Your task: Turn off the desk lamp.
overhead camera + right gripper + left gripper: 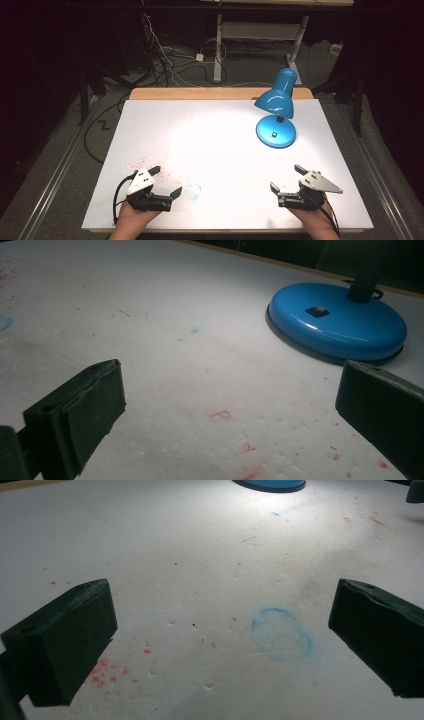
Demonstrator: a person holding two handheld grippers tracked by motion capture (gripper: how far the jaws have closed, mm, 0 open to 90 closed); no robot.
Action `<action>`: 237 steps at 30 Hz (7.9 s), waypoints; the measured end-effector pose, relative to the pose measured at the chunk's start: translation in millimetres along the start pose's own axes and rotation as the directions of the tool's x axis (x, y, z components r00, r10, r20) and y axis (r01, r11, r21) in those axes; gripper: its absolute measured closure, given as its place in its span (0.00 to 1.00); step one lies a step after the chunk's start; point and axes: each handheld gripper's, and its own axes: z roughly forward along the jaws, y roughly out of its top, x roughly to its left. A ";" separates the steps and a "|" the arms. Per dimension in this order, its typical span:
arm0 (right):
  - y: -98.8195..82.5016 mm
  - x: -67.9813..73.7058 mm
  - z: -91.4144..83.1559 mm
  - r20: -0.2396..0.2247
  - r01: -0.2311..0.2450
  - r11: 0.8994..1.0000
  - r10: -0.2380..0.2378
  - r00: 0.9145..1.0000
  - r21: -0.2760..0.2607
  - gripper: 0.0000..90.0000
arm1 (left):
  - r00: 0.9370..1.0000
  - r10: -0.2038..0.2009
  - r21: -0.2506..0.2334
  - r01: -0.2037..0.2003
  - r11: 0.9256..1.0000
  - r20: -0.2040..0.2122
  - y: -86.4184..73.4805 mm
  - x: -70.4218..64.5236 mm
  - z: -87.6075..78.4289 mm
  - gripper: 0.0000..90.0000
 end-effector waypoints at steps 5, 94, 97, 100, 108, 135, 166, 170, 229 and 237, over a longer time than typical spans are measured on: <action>-0.3 -2.2 -2.1 0.008 -0.017 1.000 0.017 1.000 0.000 0.00 | 1.000 -0.003 0.000 0.003 1.000 0.003 0.2 2.9 2.2 0.00; -0.7 -15.5 -9.0 0.011 -0.028 0.997 0.027 1.000 0.074 1.00 | 1.000 -0.027 -0.010 0.027 1.000 0.012 -1.6 6.1 1.8 0.00; -0.2 -15.5 -9.3 0.007 -0.028 0.997 0.028 1.000 0.073 1.00 | 1.000 -0.026 -0.009 0.026 1.000 0.013 -1.6 6.0 1.8 0.00; 0.8 -15.2 -9.3 0.001 -0.029 0.997 0.029 1.000 0.074 1.00 | 1.000 -0.024 -0.010 0.025 1.000 0.014 -1.5 6.1 2.1 0.00; 8.0 -12.6 -9.1 0.000 -0.045 0.998 0.045 0.999 0.043 1.00 | 1.000 -0.023 -0.008 0.023 1.000 0.010 -1.8 6.0 2.5 0.00; 50.3 -34.3 32.9 0.020 -0.056 0.998 0.056 0.998 0.032 1.00 | 1.000 -0.011 -0.004 0.011 1.000 -0.011 -1.4 9.1 2.1 0.00; 62.1 -69.3 97.8 0.077 -0.097 0.993 0.092 0.993 0.061 1.00 | 0.999 -0.044 0.013 0.044 0.999 0.003 -0.5 17.8 -6.1 0.00; 56.8 -75.2 106.3 0.087 -0.121 0.990 0.114 0.990 0.076 1.00 | 0.999 -0.043 0.020 0.042 0.999 0.011 -0.9 17.4 -5.3 0.00; 49.5 -91.8 130.8 0.134 -0.210 0.969 0.193 0.972 0.133 1.00 | 0.999 -0.046 0.016 0.046 0.999 0.014 -2.0 19.2 -6.0 0.00; 50.9 -88.6 130.7 0.152 -0.180 0.973 0.158 0.976 0.143 1.00 | 0.999 -0.044 0.018 0.043 0.999 0.020 -1.8 18.2 -5.4 0.00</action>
